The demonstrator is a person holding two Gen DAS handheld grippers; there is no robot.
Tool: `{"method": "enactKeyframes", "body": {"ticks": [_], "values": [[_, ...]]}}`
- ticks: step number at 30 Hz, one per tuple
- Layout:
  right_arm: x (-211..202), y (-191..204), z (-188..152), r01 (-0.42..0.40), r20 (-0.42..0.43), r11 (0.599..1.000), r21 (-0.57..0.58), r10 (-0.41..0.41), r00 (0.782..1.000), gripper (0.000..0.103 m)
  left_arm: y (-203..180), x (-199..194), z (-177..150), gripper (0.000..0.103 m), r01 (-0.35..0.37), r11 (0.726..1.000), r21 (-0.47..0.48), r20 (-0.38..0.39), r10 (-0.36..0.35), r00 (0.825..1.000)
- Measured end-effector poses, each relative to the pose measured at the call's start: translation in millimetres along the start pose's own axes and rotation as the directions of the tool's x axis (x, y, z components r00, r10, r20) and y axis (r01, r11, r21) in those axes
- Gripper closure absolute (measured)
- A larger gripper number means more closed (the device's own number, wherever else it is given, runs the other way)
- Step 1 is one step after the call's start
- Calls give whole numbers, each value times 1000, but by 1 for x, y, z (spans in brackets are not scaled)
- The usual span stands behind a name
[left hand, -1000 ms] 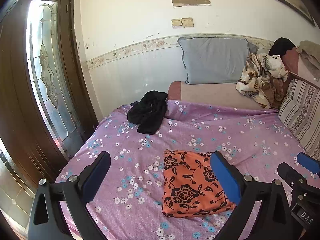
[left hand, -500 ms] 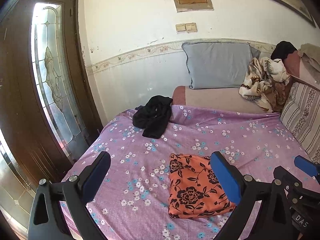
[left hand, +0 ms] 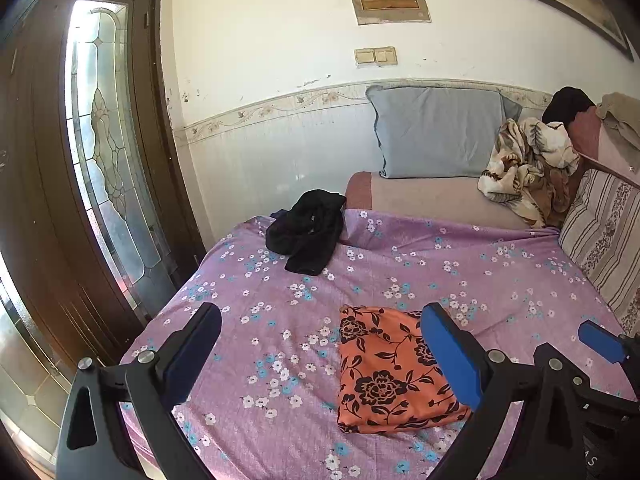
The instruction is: Fold small clothes
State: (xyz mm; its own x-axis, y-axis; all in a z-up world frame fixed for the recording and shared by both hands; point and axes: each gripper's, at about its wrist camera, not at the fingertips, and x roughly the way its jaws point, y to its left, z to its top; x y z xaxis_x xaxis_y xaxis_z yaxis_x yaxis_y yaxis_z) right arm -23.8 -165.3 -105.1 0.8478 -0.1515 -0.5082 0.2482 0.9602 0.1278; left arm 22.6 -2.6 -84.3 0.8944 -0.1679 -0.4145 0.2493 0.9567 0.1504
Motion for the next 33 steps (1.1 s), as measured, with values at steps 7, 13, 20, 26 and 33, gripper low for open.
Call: {"method": "enactKeyframes", "body": {"ticks": [7, 13, 20, 26, 33], "values": [[-2, 5, 2, 6, 13, 1000, -5, -6, 1000, 37, 7, -5, 0, 3, -4, 1000, -10, 13, 4, 1000], [0, 9, 1, 1, 7, 1000, -6, -1, 1000, 37, 15, -5, -2, 3, -7, 1000, -17, 8, 8, 1000], [5, 18, 1, -1, 2, 1000, -20, 2, 1000, 37, 24, -3, -5, 3, -17, 1000, -23, 2, 18, 1000], [14, 23, 0, 0, -15, 1000, -26, 0, 1000, 37, 33, -1, -8, 3, -18, 999, -40, -3, 18, 1000], [22, 26, -1, 12, -27, 1000, -28, -13, 1000, 37, 40, 6, -9, 3, -13, 999, -51, -12, 13, 1000]]}}
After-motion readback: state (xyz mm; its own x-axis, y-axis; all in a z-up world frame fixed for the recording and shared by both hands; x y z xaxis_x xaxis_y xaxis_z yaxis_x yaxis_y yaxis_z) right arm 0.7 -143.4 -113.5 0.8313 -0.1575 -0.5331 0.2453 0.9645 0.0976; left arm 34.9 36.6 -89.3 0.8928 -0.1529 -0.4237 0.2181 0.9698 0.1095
